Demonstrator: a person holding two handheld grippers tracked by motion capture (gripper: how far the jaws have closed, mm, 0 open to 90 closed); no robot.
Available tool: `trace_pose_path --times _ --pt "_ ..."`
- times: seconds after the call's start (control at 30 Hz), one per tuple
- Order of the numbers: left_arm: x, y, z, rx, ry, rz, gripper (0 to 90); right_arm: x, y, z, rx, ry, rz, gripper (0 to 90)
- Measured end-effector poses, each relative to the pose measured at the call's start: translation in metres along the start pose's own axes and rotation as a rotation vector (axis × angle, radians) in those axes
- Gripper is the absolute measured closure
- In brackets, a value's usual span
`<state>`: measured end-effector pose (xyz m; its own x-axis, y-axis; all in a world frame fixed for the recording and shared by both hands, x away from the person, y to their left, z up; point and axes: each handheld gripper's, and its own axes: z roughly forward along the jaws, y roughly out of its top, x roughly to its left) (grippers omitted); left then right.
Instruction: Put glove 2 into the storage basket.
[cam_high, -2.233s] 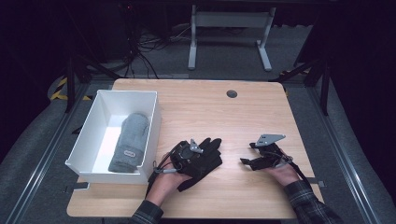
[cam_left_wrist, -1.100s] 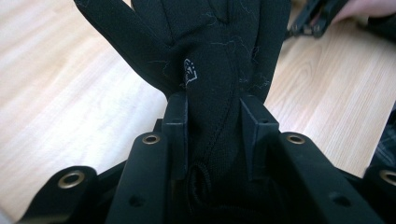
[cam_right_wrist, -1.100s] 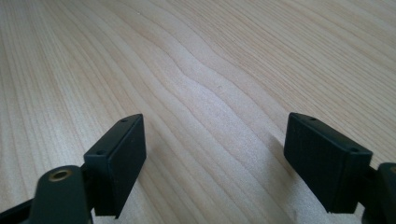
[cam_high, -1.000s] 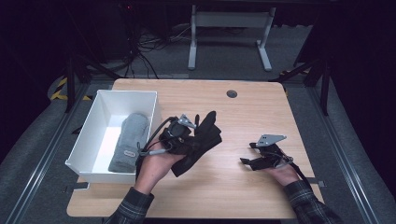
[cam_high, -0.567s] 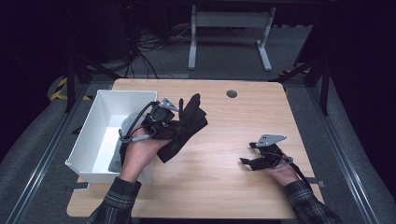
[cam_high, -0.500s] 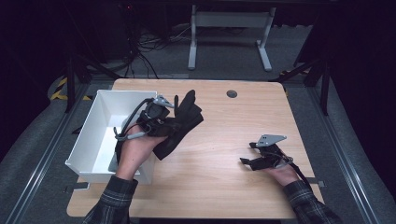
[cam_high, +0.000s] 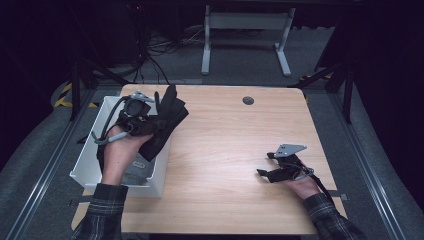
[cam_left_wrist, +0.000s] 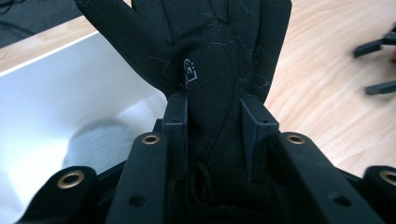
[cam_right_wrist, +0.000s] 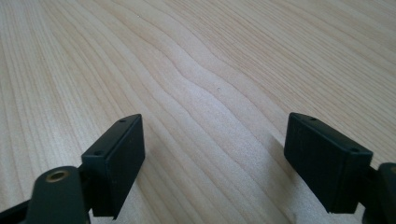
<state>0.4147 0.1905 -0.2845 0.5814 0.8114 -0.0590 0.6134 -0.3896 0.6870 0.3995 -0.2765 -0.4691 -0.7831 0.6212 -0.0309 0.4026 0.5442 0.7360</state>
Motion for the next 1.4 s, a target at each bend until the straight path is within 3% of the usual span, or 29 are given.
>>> trace_pose_path --times 0.23,0.3,0.43,0.6,0.77,0.93,1.23,1.4 --pt "0.026 -0.018 -0.004 0.004 0.053 -0.077 68.2 0.0 0.0 0.0 0.001 0.0 0.001 20.8" --pt "0.037 -0.028 -0.002 0.032 0.085 -0.104 68.1 0.0 0.0 0.0 0.0 -0.001 0.001 20.7" --pt "0.05 -0.044 0.007 0.067 0.096 -0.147 68.0 0.0 0.0 0.0 0.001 -0.001 0.001 20.7" --pt "0.057 -0.058 0.021 0.099 0.078 -0.173 67.8 0.0 0.0 0.0 0.001 -0.002 0.002 20.7" --pt "0.062 -0.072 0.046 0.171 0.096 -0.19 67.2 0.0 0.0 0.0 0.001 -0.002 0.002 20.7" --pt "0.065 -0.079 0.053 0.172 0.101 -0.2 64.7 0.0 0.0 0.0 0.001 -0.002 0.002 20.7" --pt "0.065 -0.073 0.047 0.141 0.13 -0.181 33.0 0.0 0.0 0.0 0.001 -0.002 0.002 20.7" --pt "0.064 -0.069 0.043 0.123 0.139 -0.17 26.2 0.0 0.0 0.0 0.0 -0.002 0.002 20.7"
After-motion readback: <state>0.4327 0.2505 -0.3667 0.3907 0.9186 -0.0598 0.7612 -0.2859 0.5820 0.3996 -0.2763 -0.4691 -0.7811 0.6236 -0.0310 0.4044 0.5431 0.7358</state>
